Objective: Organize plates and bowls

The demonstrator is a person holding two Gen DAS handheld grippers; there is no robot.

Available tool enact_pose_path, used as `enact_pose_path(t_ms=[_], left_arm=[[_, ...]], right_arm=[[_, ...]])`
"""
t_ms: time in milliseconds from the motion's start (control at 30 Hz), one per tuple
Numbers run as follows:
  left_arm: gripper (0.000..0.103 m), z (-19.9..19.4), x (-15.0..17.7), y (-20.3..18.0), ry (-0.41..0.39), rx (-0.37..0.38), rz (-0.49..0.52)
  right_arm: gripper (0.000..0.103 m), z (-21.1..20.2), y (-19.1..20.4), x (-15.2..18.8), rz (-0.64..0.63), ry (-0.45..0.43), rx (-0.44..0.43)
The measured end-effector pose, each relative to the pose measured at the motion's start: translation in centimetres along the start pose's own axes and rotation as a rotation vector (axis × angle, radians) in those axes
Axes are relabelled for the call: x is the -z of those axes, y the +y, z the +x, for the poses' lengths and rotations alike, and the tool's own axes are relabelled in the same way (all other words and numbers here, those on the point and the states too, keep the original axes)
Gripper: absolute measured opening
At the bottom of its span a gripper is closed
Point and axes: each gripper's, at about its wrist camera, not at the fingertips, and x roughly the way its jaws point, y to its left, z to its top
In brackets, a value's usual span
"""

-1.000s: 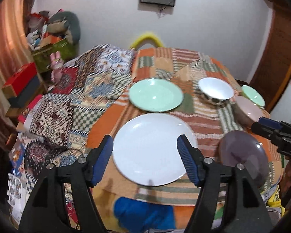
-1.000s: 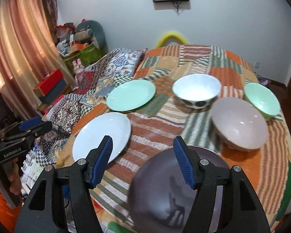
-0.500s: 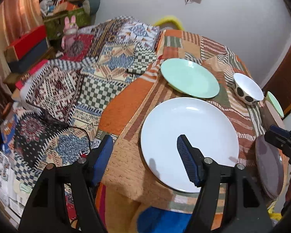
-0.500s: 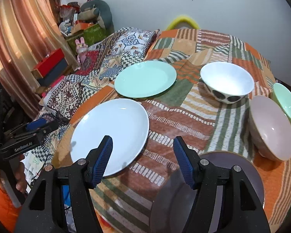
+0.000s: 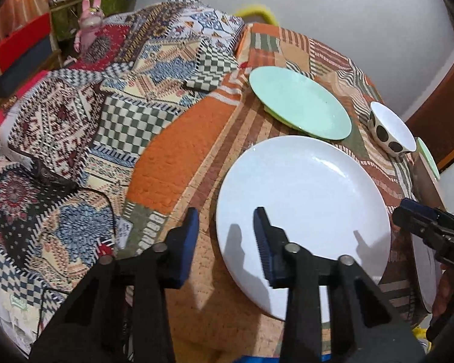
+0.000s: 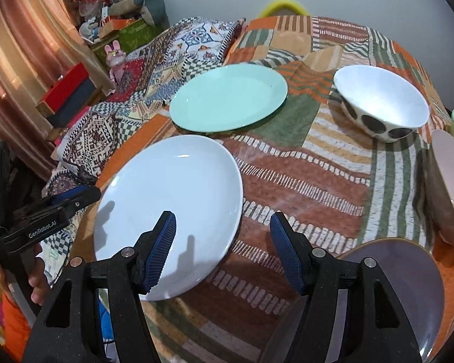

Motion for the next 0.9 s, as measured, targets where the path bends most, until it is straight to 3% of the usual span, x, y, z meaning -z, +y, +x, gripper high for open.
enact_pose_path(t_ms=[100, 300, 433, 600, 733, 900], left_arm=[[0.023, 0.7, 0.0, 0.4, 0.012, 0.016, -0.008], [0.022, 2.1, 0.1, 1.0, 0.052, 0.036, -0.023], [0.022, 2.9, 0.4, 1.3, 0.076, 0.077, -0.044], [0.022, 3.1, 0.5, 1.0, 0.080, 0.078, -0.040], [0.021, 2.9, 0.5, 1.1, 0.085, 0.088, -0.039], [0.021, 2.5, 0.6, 0.5, 0.085, 0.059, -0.020]], right_arm=[[0.056, 0.7, 0.2, 0.0, -0.010, 0.027, 0.003], [0.048, 1.8, 0.3, 0.0, -0.017, 0.063, 0.021], [0.035, 2.5, -0.1, -0.1, 0.007, 0.092, 0.012], [0.033, 3.0, 0.1, -0.2, -0.003, 0.112, 0.036], [0.022, 3.5, 0.1, -0.1, 0.006, 0.129, 0.008], [0.022, 3.2, 0.4, 0.0, -0.013, 0.116, 0.022]])
